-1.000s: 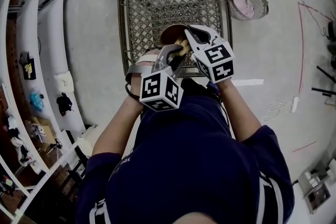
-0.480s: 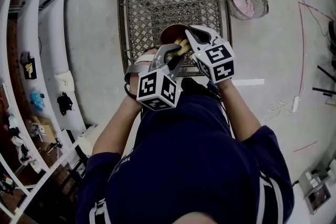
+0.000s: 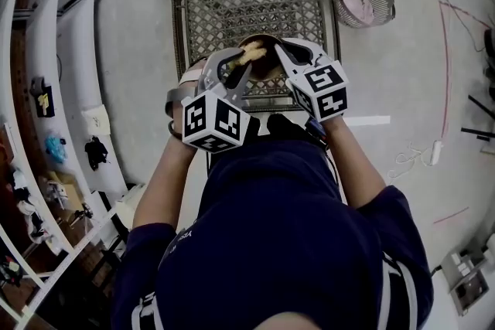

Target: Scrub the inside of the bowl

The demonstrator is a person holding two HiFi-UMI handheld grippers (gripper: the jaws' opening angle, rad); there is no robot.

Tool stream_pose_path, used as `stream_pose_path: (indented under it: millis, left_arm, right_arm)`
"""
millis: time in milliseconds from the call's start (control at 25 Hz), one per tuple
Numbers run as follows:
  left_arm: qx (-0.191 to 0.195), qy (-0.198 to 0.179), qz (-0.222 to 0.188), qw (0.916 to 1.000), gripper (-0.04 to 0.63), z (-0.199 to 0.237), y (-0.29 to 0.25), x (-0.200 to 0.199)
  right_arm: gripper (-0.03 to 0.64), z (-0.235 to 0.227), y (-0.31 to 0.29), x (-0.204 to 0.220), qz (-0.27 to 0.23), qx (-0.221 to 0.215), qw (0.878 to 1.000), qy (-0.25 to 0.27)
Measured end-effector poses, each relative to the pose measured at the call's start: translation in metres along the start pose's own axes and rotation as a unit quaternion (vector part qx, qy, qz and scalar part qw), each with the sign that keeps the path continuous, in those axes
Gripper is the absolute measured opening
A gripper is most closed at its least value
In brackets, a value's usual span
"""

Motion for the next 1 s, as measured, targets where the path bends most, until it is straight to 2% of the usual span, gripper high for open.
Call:
stream_pose_path:
  millis: [160, 240, 320, 400, 480, 640, 720, 880, 1000]
  left_arm:
    - [0.052, -0.033, 0.040, 0.9973, 0.075, -0.024, -0.009, 0.001]
    - [0.082, -0.026, 0.035, 0.9956, 0.075, -0.034, -0.013, -0.003]
    - [0.097, -0.006, 0.012, 0.9952, 0.075, -0.036, -0.013, -0.010]
    - [0.090, 0.015, -0.011, 0.9958, 0.075, -0.027, -0.011, -0.017]
    - [0.066, 0.019, -0.017, 0.9975, 0.075, -0.015, -0.008, -0.019]
    - [0.002, -0.002, 0.001, 1.0000, 0.075, 0.003, 0.003, -0.011]
    - [-0.003, -0.014, 0.017, 0.9998, 0.075, 0.002, 0.005, -0.005]
    - [0.049, -0.025, 0.044, 0.9975, 0.075, -0.023, -0.002, 0.005]
    - [0.091, -0.014, 0.032, 0.9953, 0.075, -0.039, -0.007, 0.002]
  right_arm:
    - [0.015, 0.000, 0.000, -0.004, -0.005, 0.007, 1.000, 0.003]
    - [0.015, 0.000, 0.001, -0.004, -0.006, 0.008, 1.000, 0.002]
    - [0.015, 0.001, 0.001, -0.003, -0.007, 0.006, 1.000, -0.001]
    - [0.015, 0.003, 0.001, -0.002, -0.008, 0.001, 1.000, -0.007]
    - [0.015, 0.005, 0.001, -0.002, -0.010, -0.003, 1.000, -0.011]
    - [0.015, 0.007, 0.002, -0.004, -0.008, -0.004, 1.000, -0.005]
    - [0.015, 0.005, 0.003, -0.003, -0.008, -0.001, 1.000, -0.005]
    - [0.015, 0.004, 0.002, -0.005, -0.011, 0.006, 1.000, -0.003]
    - [0.015, 0.009, 0.001, -0.005, -0.009, 0.004, 1.000, 0.004]
Point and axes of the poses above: the fingertips, and each gripper's own axes: y backward along the fingers, z to its left, x out of its underside, the point moved 7 cm from there along y, backward along the fingers, and after that the axes turned 4 degrees about x, right-handed, at the moved point
